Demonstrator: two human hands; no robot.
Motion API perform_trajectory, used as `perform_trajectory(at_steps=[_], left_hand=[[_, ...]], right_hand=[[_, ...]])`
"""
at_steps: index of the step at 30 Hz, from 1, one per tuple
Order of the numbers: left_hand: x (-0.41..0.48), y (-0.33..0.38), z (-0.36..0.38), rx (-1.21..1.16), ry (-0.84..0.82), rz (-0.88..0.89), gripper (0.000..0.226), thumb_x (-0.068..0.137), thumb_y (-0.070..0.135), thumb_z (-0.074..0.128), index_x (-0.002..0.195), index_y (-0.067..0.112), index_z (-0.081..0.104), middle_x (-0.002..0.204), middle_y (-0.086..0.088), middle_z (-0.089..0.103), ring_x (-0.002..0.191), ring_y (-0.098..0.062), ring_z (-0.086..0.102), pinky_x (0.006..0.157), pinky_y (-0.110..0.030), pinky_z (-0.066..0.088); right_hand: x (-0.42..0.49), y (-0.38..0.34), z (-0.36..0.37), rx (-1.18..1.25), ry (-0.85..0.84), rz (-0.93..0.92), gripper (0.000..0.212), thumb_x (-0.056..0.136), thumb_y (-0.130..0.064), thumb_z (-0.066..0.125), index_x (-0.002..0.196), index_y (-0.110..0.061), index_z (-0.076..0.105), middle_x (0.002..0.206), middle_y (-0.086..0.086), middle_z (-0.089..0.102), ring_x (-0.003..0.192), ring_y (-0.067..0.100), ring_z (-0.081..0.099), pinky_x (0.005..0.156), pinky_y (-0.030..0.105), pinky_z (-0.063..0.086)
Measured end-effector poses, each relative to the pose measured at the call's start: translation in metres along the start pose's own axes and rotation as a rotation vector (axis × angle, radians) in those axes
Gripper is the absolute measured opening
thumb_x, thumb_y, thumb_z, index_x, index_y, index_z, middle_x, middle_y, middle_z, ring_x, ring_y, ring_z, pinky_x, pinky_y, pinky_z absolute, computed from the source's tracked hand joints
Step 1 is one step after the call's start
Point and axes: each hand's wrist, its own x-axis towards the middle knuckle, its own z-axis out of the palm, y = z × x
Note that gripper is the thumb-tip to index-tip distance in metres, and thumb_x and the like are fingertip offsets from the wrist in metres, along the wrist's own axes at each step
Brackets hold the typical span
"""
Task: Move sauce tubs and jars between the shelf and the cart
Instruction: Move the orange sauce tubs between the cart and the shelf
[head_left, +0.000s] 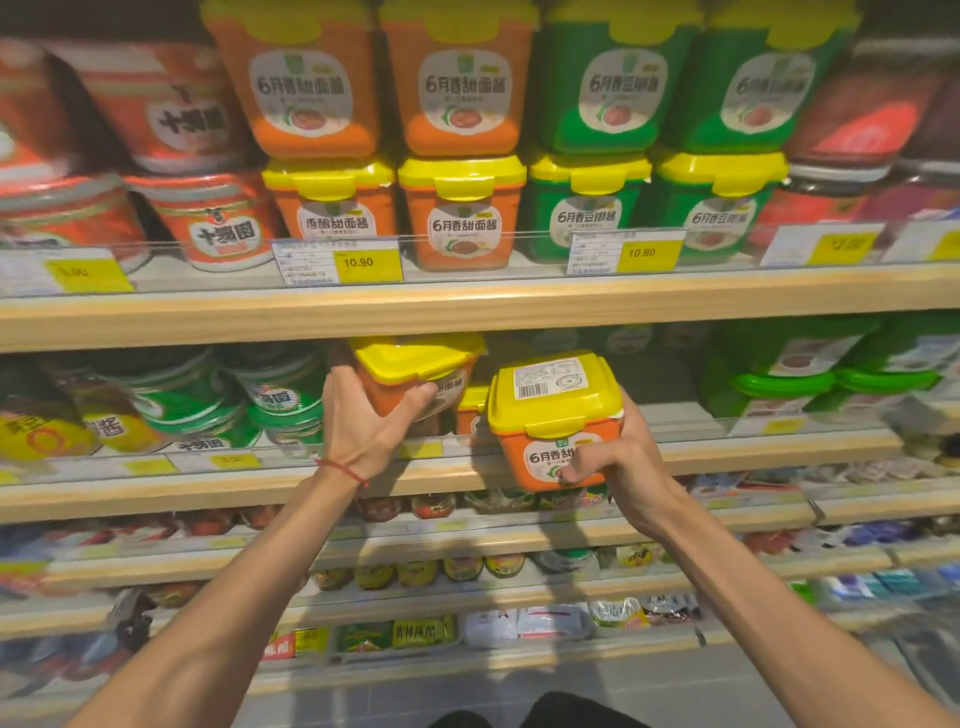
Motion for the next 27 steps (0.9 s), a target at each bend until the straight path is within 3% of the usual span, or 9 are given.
perform_trajectory(at_steps=[5,9,12,16,20,24,25,27], left_hand=[[0.002,-0.005,0.000,-0.012,-0.045,-0.084,0.075,0.066,0.080,0.052,0.091,0.009,0.051,0.092,-0.009,0.048,0.090,-0.024,0.046,0.075,-0.033,0.034],[-0.001,-0.002,0.000,-0.062,0.051,-0.130,0.057,0.077,0.072,0.052,0.086,0.016,0.051,0.089,-0.002,0.050,0.091,-0.024,0.048,0.075,-0.036,0.037],[0.002,-0.003,0.002,-0.112,0.161,-0.197,0.051,0.085,0.059,0.055,0.086,0.008,0.052,0.085,-0.010,0.054,0.081,-0.028,0.051,0.072,-0.043,0.042],[0.008,0.008,0.005,-0.138,0.235,-0.329,0.027,0.096,0.025,0.064,0.085,0.008,0.045,0.077,-0.007,0.043,0.069,-0.021,0.040,0.063,-0.038,0.036],[0.011,0.018,0.007,-0.120,0.280,-0.404,0.021,0.093,0.013,0.066,0.087,0.005,0.049,0.078,-0.008,0.047,0.070,-0.021,0.043,0.057,-0.033,0.035],[0.005,0.022,0.007,-0.204,0.261,-0.438,0.020,0.092,0.012,0.068,0.096,0.003,0.051,0.082,-0.009,0.057,0.072,-0.018,0.052,0.073,-0.039,0.050],[0.000,0.024,0.007,-0.272,0.252,-0.442,0.025,0.092,0.012,0.069,0.106,0.000,0.051,0.096,-0.016,0.064,0.085,-0.019,0.060,0.086,-0.042,0.055],[-0.016,0.033,0.009,-0.382,0.267,-0.438,0.050,0.094,0.014,0.071,0.135,0.002,0.045,0.137,-0.022,0.056,0.125,-0.021,0.057,0.111,-0.039,0.046]], right_hand=[[0.002,-0.003,0.002,0.014,-0.019,0.007,0.117,0.026,-0.005,0.079,0.140,-0.007,0.052,0.124,0.024,0.071,0.112,0.046,0.070,0.080,0.049,0.061],[0.001,-0.007,0.005,0.032,-0.027,0.005,0.115,0.026,-0.005,0.079,0.139,-0.005,0.053,0.122,0.025,0.072,0.110,0.046,0.071,0.075,0.045,0.061],[0.000,-0.010,0.008,0.035,-0.042,0.011,0.115,0.027,-0.005,0.079,0.138,-0.005,0.053,0.121,0.024,0.072,0.108,0.043,0.072,0.074,0.045,0.061],[-0.002,-0.014,0.010,0.046,-0.057,0.028,0.116,0.026,-0.005,0.080,0.139,-0.007,0.053,0.121,0.023,0.073,0.108,0.043,0.072,0.076,0.046,0.062],[-0.005,-0.016,0.012,0.049,-0.066,0.050,0.116,0.026,-0.005,0.081,0.138,-0.007,0.053,0.120,0.023,0.073,0.108,0.043,0.073,0.076,0.046,0.062],[-0.006,-0.016,0.014,0.066,-0.062,0.075,0.115,0.025,-0.004,0.081,0.137,-0.005,0.054,0.119,0.025,0.073,0.105,0.042,0.073,0.075,0.045,0.062],[-0.006,-0.016,0.015,0.073,-0.058,0.079,0.115,0.024,-0.004,0.081,0.136,-0.003,0.054,0.118,0.025,0.073,0.105,0.043,0.074,0.075,0.045,0.061],[-0.006,-0.016,0.016,0.090,-0.052,0.084,0.115,0.024,-0.004,0.081,0.135,-0.001,0.055,0.117,0.026,0.073,0.106,0.044,0.073,0.075,0.045,0.061]])
